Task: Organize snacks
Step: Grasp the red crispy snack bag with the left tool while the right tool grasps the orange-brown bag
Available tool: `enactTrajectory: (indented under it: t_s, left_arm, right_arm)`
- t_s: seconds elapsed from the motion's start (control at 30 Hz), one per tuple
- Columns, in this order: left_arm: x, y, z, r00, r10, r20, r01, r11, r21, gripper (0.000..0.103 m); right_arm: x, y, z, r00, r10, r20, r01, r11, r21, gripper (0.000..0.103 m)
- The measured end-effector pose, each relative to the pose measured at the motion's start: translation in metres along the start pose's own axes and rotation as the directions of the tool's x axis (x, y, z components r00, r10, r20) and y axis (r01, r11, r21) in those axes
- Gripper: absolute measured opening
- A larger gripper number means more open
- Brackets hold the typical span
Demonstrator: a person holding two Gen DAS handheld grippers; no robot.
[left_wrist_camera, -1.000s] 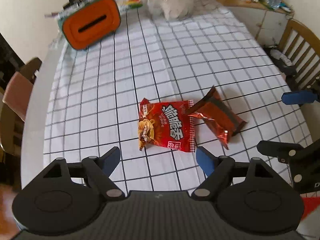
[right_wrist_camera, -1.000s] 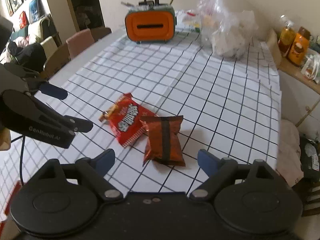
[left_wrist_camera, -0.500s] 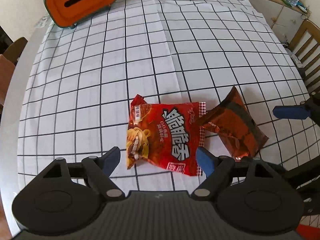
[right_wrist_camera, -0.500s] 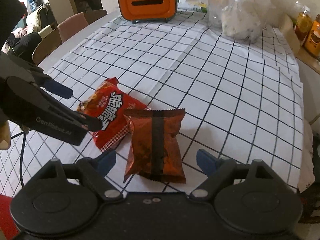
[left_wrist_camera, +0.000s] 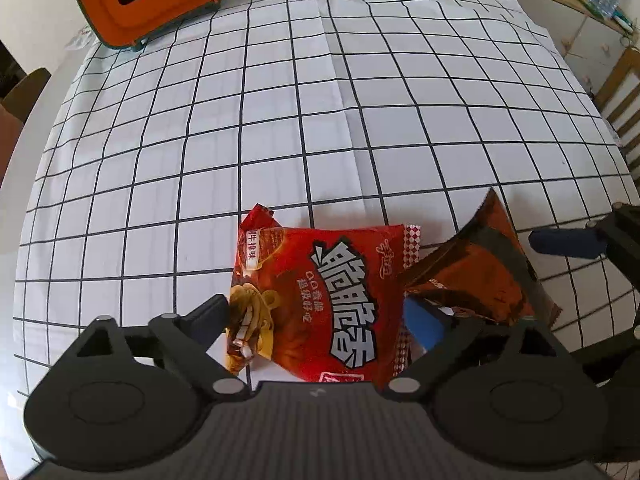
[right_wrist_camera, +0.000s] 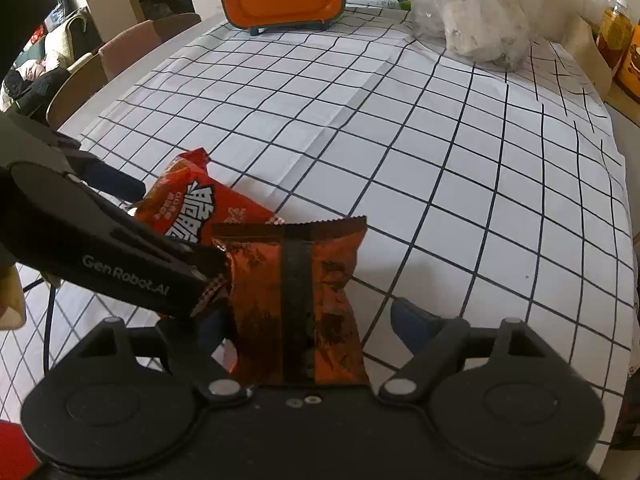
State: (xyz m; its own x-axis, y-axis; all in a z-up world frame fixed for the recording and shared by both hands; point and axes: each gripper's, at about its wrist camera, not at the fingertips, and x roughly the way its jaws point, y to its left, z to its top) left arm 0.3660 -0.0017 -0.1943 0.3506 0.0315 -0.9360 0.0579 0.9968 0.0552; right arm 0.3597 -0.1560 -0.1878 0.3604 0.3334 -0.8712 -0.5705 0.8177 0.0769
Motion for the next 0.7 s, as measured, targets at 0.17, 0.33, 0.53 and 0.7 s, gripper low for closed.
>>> enactTrajectory:
  t_s: [0.17, 0.33, 0.53, 0.7]
  left_arm:
    - [0.011, 0.004, 0.0, 0.999, -0.022, -0.026, 0.021, 0.999, -0.04, 0.099]
    - [0.015, 0.008, -0.004, 0.999, -0.03, -0.017, 0.028, 0.996, -0.087, 0.1]
    - [0.013, 0.01, -0.006, 1.0, -0.024, -0.013, 0.023, 0.995, -0.094, 0.097]
    - [0.004, 0.007, -0.009, 1.0, -0.019, -0.005, 0.018, 0.995, -0.102, 0.084]
  right_arm:
    - [0.006, 0.005, -0.002, 1.0, -0.02, 0.01, 0.02, 0.999, -0.027, 0.083]
    - [0.008, 0.008, -0.003, 0.999, -0.037, 0.039, 0.039, 0.998, -0.04, 0.078]
    - [0.005, 0.01, -0.004, 0.997, -0.043, 0.059, 0.046, 0.997, -0.054, 0.057]
    - [0.002, 0.012, -0.003, 0.997, -0.05, 0.062, 0.054, 0.997, -0.053, 0.045]
